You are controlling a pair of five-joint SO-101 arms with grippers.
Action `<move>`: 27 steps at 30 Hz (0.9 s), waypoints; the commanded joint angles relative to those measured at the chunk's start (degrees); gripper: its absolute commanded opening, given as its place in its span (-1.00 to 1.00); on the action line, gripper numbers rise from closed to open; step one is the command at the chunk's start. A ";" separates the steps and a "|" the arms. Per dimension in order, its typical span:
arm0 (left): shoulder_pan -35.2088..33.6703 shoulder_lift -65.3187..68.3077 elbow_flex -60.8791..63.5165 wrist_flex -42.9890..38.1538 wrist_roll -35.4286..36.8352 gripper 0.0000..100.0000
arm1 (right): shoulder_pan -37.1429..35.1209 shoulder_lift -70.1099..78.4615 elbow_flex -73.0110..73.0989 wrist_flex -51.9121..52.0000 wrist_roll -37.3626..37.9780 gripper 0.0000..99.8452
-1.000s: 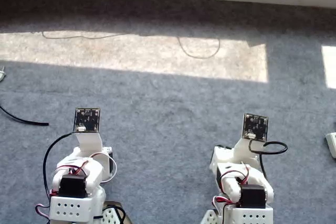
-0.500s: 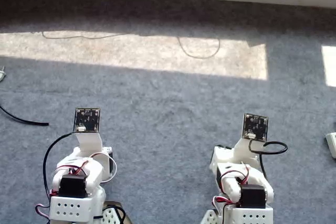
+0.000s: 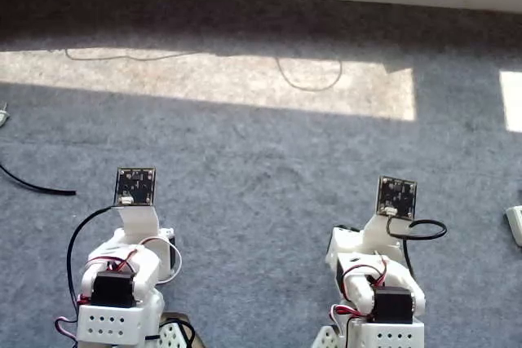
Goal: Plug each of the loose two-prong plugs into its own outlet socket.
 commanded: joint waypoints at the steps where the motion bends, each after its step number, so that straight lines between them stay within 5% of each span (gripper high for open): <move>1: -0.48 -0.40 0.75 0.26 -0.09 -0.99 | -0.13 -0.40 7.87 0.13 0.00 -0.85; 11: 4.09 -0.40 0.75 0.26 -0.18 -0.99 | -4.88 -0.48 7.60 -4.70 0.18 -0.85; 14: 4.09 -0.40 0.75 0.26 -0.18 -0.99 | -3.30 -0.48 3.56 -14.90 0.00 -0.85; 21: 4.09 -0.40 0.75 0.26 -0.18 -0.99 | 26.24 -0.40 -8.92 -39.52 0.00 -0.85; 24: 3.82 -0.40 0.75 0.26 -0.18 -0.99 | 33.01 0.04 -9.45 -49.80 0.70 -0.85; 27: 3.82 -0.40 0.75 0.26 -0.18 -0.99 | 34.77 0.84 -10.07 -46.46 14.24 -0.85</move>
